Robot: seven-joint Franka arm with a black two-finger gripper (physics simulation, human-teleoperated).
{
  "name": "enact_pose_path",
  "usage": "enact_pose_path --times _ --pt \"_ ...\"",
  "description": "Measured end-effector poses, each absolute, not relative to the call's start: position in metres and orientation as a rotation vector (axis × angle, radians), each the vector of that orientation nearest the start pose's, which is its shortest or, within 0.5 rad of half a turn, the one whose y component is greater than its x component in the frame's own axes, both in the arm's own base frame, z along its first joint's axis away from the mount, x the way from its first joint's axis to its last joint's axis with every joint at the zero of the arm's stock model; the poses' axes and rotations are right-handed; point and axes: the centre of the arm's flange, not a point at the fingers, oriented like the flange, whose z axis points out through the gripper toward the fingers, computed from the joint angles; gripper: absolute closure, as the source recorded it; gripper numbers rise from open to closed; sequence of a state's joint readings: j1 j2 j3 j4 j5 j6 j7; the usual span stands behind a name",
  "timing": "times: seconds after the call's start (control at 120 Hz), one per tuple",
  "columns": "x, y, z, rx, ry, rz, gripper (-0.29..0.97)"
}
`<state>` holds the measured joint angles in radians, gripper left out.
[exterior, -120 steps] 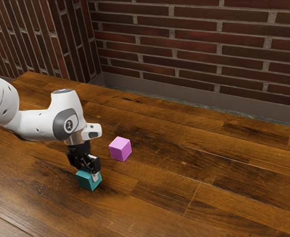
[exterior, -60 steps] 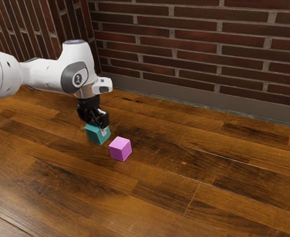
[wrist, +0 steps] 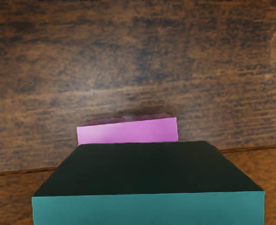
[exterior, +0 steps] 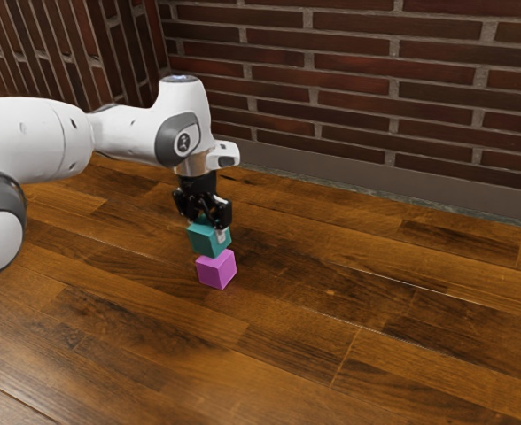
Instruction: Pick up the blue block with one arm, and put the blue block on the pink block with one arm
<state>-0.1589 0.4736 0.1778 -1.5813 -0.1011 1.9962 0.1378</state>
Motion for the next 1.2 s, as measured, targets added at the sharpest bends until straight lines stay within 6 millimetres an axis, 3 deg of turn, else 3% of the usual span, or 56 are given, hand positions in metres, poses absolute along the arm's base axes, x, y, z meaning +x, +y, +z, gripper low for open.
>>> enact_pose_path --times 0.158,0.408,0.675,0.867,0.942,1.008,1.067,1.15,1.2 --pt "0.691 -0.004 0.358 -3.148 0.108 0.077 0.44" --pt "0.694 -0.002 0.358 -3.150 0.081 0.100 0.43" --pt "0.692 -0.006 0.353 -3.169 0.076 0.135 0.18" --pt "0.691 -0.007 0.357 -3.174 0.078 0.138 0.09" --pt "0.688 -0.005 0.372 -3.178 0.074 0.116 0.07" --pt "0.681 -0.004 0.407 -3.185 0.076 0.056 0.06" --pt "0.650 0.004 0.454 -3.210 0.061 -0.002 0.05" --pt "0.588 0.028 0.525 -3.246 0.012 -0.110 0.04" --pt "0.566 0.044 0.549 -3.255 -0.023 -0.135 0.04"
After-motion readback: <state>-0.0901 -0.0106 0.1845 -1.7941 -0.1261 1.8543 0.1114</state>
